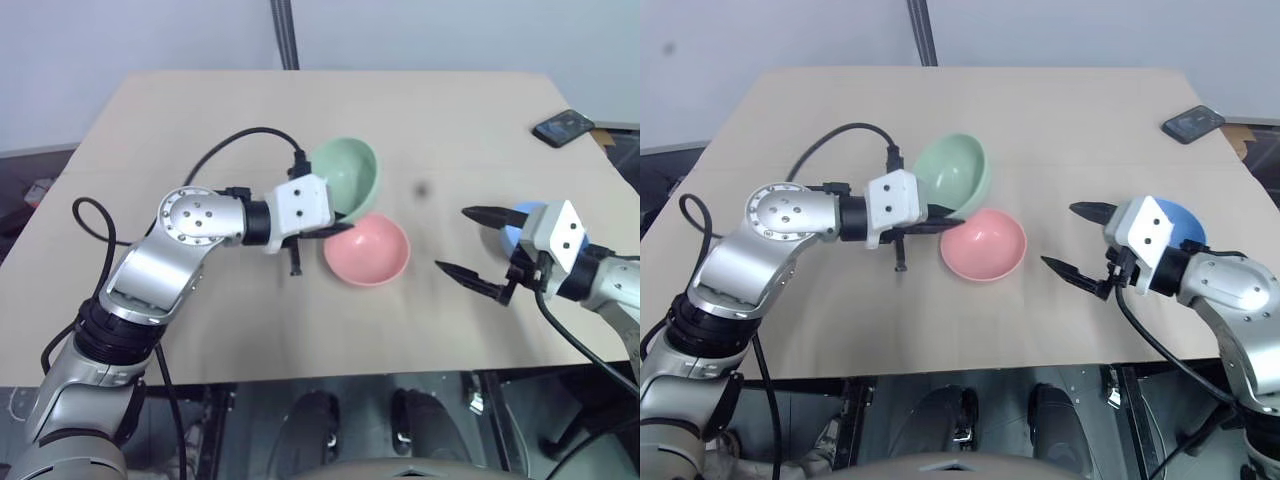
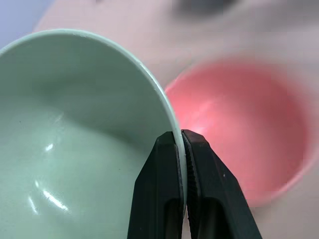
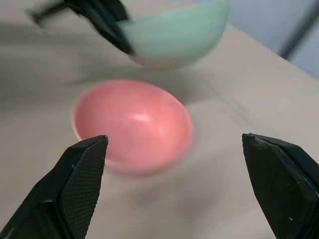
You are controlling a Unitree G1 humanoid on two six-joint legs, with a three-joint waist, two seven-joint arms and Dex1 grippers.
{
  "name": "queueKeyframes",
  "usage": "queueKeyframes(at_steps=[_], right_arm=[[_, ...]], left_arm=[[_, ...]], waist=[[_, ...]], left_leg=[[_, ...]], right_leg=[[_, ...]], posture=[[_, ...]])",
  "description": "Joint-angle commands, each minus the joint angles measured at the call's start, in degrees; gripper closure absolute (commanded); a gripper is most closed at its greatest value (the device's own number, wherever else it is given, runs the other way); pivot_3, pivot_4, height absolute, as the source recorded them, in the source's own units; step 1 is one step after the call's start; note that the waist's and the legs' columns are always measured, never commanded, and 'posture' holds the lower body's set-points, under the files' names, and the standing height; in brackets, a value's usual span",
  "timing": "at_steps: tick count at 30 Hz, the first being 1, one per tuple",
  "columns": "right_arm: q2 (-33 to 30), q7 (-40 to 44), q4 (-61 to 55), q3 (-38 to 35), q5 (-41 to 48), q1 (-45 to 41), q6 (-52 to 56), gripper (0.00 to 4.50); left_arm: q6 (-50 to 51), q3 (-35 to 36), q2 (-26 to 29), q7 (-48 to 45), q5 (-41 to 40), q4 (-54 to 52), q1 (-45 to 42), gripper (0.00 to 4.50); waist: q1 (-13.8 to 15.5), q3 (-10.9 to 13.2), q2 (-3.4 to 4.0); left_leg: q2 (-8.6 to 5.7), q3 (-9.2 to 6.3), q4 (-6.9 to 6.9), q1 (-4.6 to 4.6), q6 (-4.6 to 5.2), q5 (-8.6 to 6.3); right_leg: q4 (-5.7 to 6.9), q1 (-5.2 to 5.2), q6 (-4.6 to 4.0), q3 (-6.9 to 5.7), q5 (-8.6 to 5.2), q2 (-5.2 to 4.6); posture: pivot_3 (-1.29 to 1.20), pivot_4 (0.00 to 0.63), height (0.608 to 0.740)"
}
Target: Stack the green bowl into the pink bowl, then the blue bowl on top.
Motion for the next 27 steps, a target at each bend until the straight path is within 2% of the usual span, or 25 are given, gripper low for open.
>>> queueKeyframes(at_steps=[1, 2, 6, 7, 8, 9, 14, 18, 20, 21, 23, 24, 27], right_arm=[[-0.07, -2.93, -3.49, -2.41, 0.22, 0.42, -0.45, 0.00], [-0.02, -3.41, -3.85, -2.43, 0.25, 0.72, -0.39, 0.00], [-0.41, -4.76, -4.90, -2.47, -0.22, 2.32, -0.47, 0.00], [-0.46, -5.03, -5.01, -2.54, -0.22, 2.61, -0.39, 0.00], [-0.58, -5.40, -4.96, -2.63, -0.39, 3.05, -0.13, 0.00], [-0.74, -5.84, -4.81, -2.71, -0.64, 3.49, 0.27, 0.00], [-2.95, -12.97, 1.80, -1.54, -6.82, 3.19, 8.53, 0.00], [-3.14, -14.91, 6.74, 0.21, -9.00, 0.86, 11.70, 0.00], [-2.64, -15.62, 10.13, 1.40, -9.76, -0.98, 12.95, 0.00], [-2.60, -15.50, 11.45, 1.97, -10.01, -1.63, 13.07, 0.00], [-2.77, -14.77, 14.57, 3.70, -10.92, -3.15, 12.28, 0.00], [-2.68, -14.50, 16.03, 4.24, -11.06, -3.91, 12.15, 0.00], [-2.34, -14.14, 20.52, 5.64, -11.54, -6.00, 11.83, 0.00]], left_arm=[[-7.24, -0.88, -1.22, -6.48, -1.04, 1.33, -1.14, 4.46], [-7.34, -1.49, -1.55, -8.12, -1.39, 2.17, -1.48, 4.46], [-5.83, -2.93, -3.57, -11.33, -1.85, 5.63, -3.70, 3.25], [-5.92, -2.77, -4.17, -11.33, -1.85, 5.94, -3.96, 2.76], [-6.61, -2.27, -5.10, -10.43, -1.38, 6.40, -4.12, 2.05], [-7.16, -1.55, -5.94, -9.35, -1.04, 6.68, -4.14, 1.79], [-1.60, 11.38, -10.86, -3.08, -12.55, 6.58, 0.71, 1.79], [0.67, 17.03, -9.14, -3.11, -16.89, 5.04, 6.04, 1.79], [4.97, 20.06, -6.88, -7.00, -23.76, 4.08, 8.86, 1.26], [5.74, 20.60, -6.18, -6.89, -24.42, 3.81, 9.69, 1.00], [3.74, 21.25, -6.19, -4.53, -22.47, 3.44, 11.34, 0.15], [3.61, 21.59, -6.03, -3.93, -22.39, 2.82, 12.19, 0.03], [3.45, 22.66, -5.38, -3.14, -22.67, 0.70, 15.00, 0.03]], waist=[[-0.04, -0.01, 0.01], [0.06, -0.01, 0.02], [0.41, -0.01, 0.00], [0.43, -0.01, 0.00], [0.39, -0.01, 0.00], [0.38, -0.01, 0.00], [0.21, -0.01, -0.03], [-0.08, -0.02, 0.01], [-0.20, -0.02, 0.01], [-0.17, -0.02, 0.01], [0.20, -0.02, 0.01], [0.40, -0.02, 0.01], [0.36, -0.02, 0.01]], left_leg=[[0.00, -0.01, 0.00, 0.03, -0.03, 0.02], [0.00, -0.02, 0.00, 0.04, -0.04, 0.02], [0.01, -0.10, 0.04, 0.00, -0.03, 0.02], [0.01, -0.11, 0.08, -0.04, 0.00, 0.00], [0.00, -0.11, 0.15, -0.07, 0.06, -0.03], [0.00, -0.10, 0.19, -0.10, 0.09, -0.05], [0.03, -0.12, 0.33, -0.11, 0.15, -0.09], [0.10, -0.08, 0.34, -0.04, 0.13, -0.08], [0.11, -0.08, 0.34, -0.03, 0.13, -0.08], [0.13, -0.05, 0.35, -0.04, 0.13, -0.08], [0.12, -0.07, 0.37, -0.06, 0.13, -0.08], [0.08, -0.09, 0.38, -0.06, 0.14, -0.08], [0.03, -0.12, 0.38, -0.08, 0.15, -0.09]], right_leg=[[0.02, 0.01, 0.00, 0.02, 0.00, 0.05], [0.03, 0.02, 0.00, 0.03, -0.01, 0.07], [0.03, 0.06, 0.00, 0.00, -0.01, 0.07], [0.00, 0.06, 0.00, -0.01, -0.01, 0.05], [-0.01, 0.06, 0.02, 0.00, -0.02, 0.03], [-0.02, 0.07, 0.05, 0.01, -0.03, 0.02], [0.02, 0.10, 0.10, 0.00, -0.06, -0.03], [0.10, 0.10, 0.10, 0.03, -0.06, 0.02], [0.10, 0.11, 0.10, 0.03, -0.06, 0.03], [0.10, 0.10, 0.10, 0.04, -0.06, 0.03], [0.08, 0.11, 0.10, 0.02, -0.06, 0.01], [0.07, 0.12, 0.10, 0.01, -0.06, 0.00], [0.04, 0.14, 0.09, -0.01, -0.05, -0.03]], posture=[[0.00, 0.150, 0.740], [0.00, 0.150, 0.740], [0.00, 0.150, 0.740], [0.00, 0.150, 0.740], [0.00, 0.150, 0.740], [0.00, 0.150, 0.740], [0.00, 0.150, 0.740], [0.00, 0.150, 0.740], [0.00, 0.150, 0.740], [0.00, 0.150, 0.740], [0.00, 0.150, 0.740], [0.00, 0.150, 0.740], [0.00, 0.150, 0.740]])
